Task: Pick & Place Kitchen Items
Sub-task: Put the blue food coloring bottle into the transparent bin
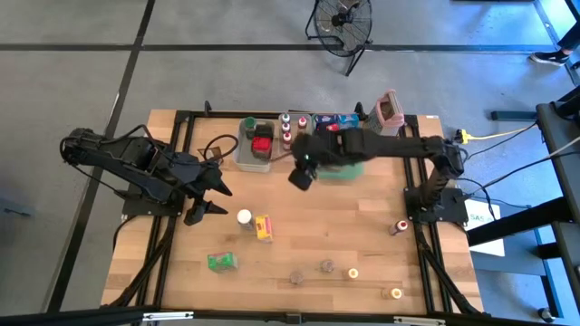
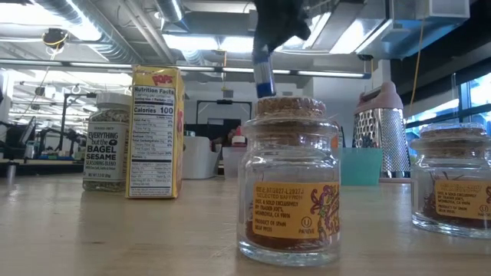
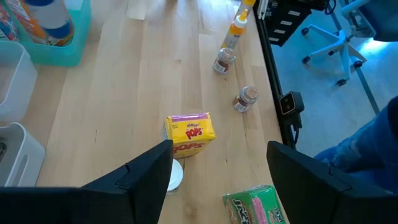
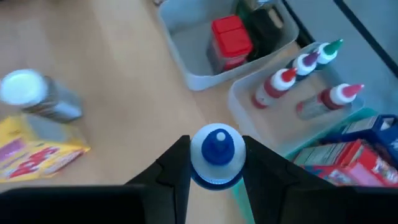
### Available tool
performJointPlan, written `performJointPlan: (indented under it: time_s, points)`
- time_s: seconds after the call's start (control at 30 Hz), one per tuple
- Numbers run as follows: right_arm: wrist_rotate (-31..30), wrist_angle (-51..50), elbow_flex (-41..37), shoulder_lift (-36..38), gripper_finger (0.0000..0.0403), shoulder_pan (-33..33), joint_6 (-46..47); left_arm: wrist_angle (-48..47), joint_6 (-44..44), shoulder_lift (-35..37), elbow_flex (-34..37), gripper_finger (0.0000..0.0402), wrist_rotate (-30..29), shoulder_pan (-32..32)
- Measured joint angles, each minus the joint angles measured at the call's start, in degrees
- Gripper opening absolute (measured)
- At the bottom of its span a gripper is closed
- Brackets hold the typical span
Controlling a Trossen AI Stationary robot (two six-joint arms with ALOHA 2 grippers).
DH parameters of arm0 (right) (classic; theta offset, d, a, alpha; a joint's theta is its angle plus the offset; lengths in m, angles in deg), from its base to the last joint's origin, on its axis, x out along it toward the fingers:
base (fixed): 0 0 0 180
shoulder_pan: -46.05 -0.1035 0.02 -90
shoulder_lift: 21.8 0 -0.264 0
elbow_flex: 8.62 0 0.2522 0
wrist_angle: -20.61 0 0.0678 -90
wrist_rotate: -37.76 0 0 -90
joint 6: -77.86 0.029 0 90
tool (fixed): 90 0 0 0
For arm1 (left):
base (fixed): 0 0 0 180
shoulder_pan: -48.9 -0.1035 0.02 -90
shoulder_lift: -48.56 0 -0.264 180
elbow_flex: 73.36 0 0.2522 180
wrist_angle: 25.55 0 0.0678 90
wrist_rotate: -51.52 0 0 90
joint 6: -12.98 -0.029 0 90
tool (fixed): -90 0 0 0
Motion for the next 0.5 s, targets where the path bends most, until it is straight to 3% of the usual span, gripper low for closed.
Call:
performJointPlan:
  time_s: [0.1,0.33,0.5]
  points:
    - [0.53,1.50,-1.30,-0.11,0.0116,3.50,-1.68,0.06,1.01,0.00,0.00,0.0255,-0.01,0.00]
    - [3.41,12.25,-5.70,-0.07,0.0116,10.22,-2.26,0.74,14.12,0.00,0.00,0.0255,-1.10,-0.09]
    - [3.14,17.85,-10.80,-0.07,0.0116,12.88,-0.01,1.77,15.35,0.01,0.00,0.0255,-4.12,-0.09]
